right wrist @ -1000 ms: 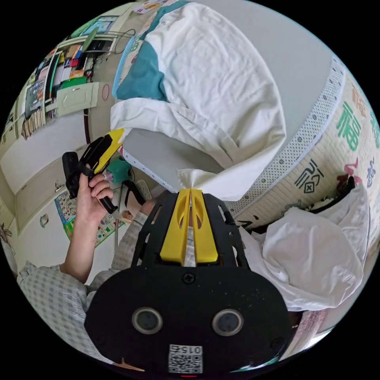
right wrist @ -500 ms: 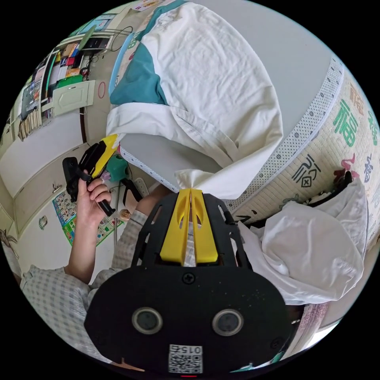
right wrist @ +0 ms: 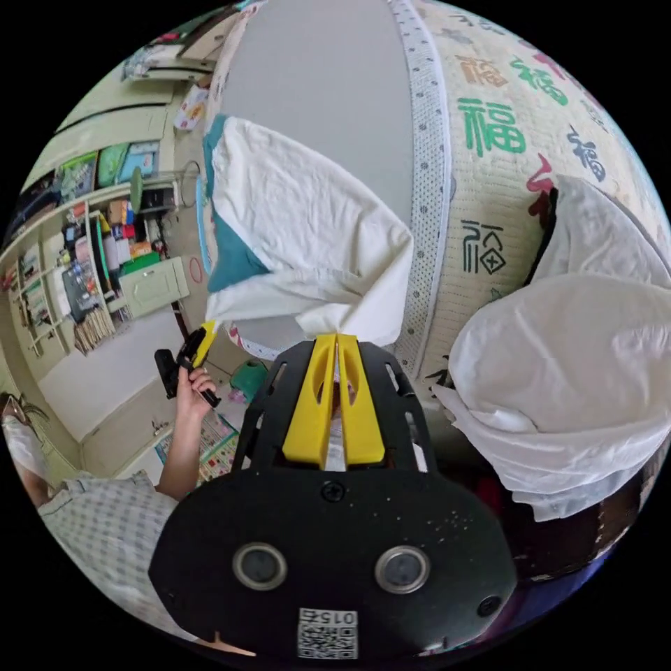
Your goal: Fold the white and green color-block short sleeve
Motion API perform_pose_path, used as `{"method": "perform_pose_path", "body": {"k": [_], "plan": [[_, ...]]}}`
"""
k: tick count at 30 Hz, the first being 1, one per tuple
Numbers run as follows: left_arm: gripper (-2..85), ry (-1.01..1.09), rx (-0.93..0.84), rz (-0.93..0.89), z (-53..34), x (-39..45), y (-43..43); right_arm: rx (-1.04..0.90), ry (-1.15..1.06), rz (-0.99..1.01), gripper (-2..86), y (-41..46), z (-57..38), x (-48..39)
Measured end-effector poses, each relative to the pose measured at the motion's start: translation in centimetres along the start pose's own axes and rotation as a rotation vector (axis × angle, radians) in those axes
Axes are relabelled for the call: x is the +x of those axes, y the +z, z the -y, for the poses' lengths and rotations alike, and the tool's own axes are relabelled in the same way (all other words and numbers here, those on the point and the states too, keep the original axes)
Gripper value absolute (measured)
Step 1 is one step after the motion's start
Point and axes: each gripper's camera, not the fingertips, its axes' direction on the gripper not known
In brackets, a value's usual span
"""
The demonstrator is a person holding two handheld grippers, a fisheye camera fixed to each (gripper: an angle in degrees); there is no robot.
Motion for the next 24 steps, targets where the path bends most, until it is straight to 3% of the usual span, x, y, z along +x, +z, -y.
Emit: {"method": "perform_pose_path", "body": {"k": [7, 14, 19, 22, 24], "plan": [[-0.8, 0.308, 0.103, 0.094, 13.7, 8.9, -4.7, 0.4, 0.005, 0.286, -0.5, -9.9, -0.1, 0.8], [-0.8, 0.695, 0.193, 0.096, 28.6, 29.0, -5.8, 0.872, -0.045, 0.542, -0.5, -24.2, -0.3, 0.4], [-0.8, 0.943, 0.332, -0.161, 28.7, 39.6, -9.3, 1.135, -0.306, 0.525, -0.6, -33.8, -7.0, -2.9], [-0.8, 1.066, 0.247, -0.228, 26.6, 40.7, -9.1, 1.204, -0.347, 0.493, -0.6, -35.0, -12.6, -1.7], [-0.7, 1.09, 0.135, -0.172, 25.0, 38.5, -6.9, 1.182, -0.31, 0.448, -0.6, -33.0, -16.4, 0.8]]}}
